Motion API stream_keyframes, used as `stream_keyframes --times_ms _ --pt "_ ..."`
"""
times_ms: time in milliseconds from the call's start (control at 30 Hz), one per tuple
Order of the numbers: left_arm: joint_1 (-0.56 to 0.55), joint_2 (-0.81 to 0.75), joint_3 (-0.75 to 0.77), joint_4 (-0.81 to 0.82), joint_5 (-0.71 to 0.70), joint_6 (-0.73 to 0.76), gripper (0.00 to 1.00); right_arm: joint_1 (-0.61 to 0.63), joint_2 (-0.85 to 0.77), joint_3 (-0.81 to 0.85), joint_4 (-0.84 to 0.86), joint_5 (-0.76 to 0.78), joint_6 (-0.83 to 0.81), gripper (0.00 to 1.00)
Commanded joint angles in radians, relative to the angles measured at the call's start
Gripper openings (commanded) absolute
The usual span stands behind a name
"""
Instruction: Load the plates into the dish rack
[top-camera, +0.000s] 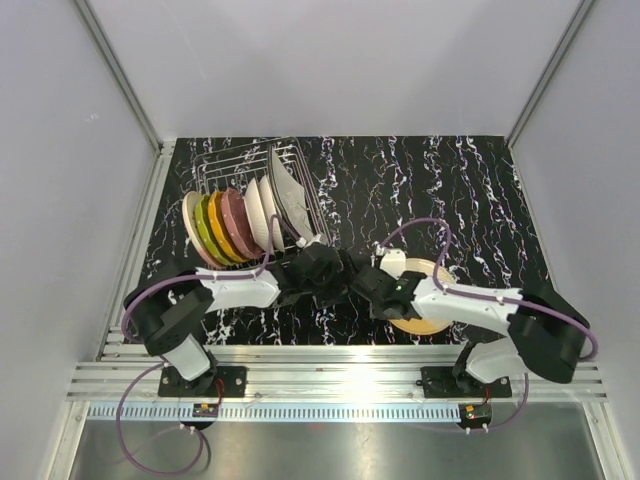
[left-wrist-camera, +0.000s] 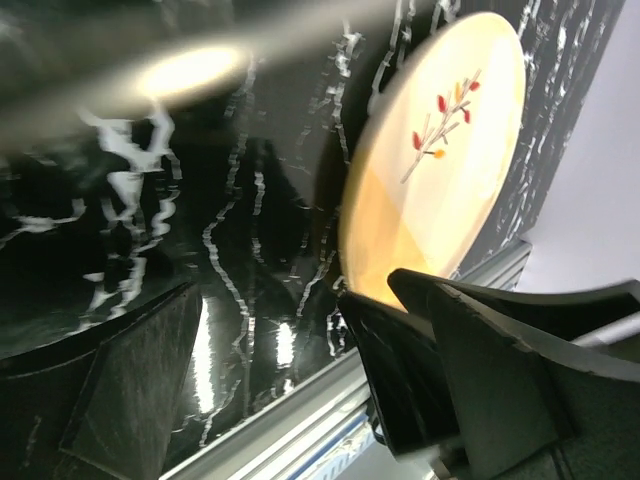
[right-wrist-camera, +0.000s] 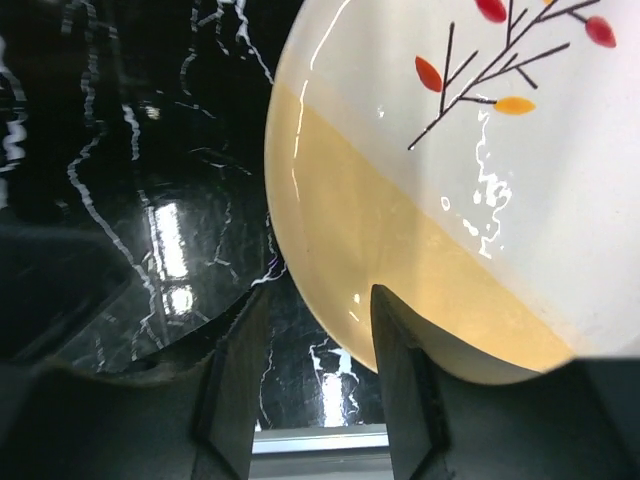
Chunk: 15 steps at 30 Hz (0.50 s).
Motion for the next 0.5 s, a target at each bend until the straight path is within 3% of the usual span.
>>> stream_keyframes --times_ms 0,233,467 --pt "0.019 -0.058 -0.026 0.013 -0.013 0.021 0.99 0.008 0.09 0.093 -0.042 0.058 0.05 0.51" --pt "0.026 -0.067 -0.047 0.027 0.001 0.021 0.99 0.008 0.21 0.166 -0.086 0.07 0.037 0.49" --pt "0.043 -0.095 -0.072 0.024 0.008 0.03 0.99 0.006 0.268 0.179 -0.111 0.092 0.072 0.37"
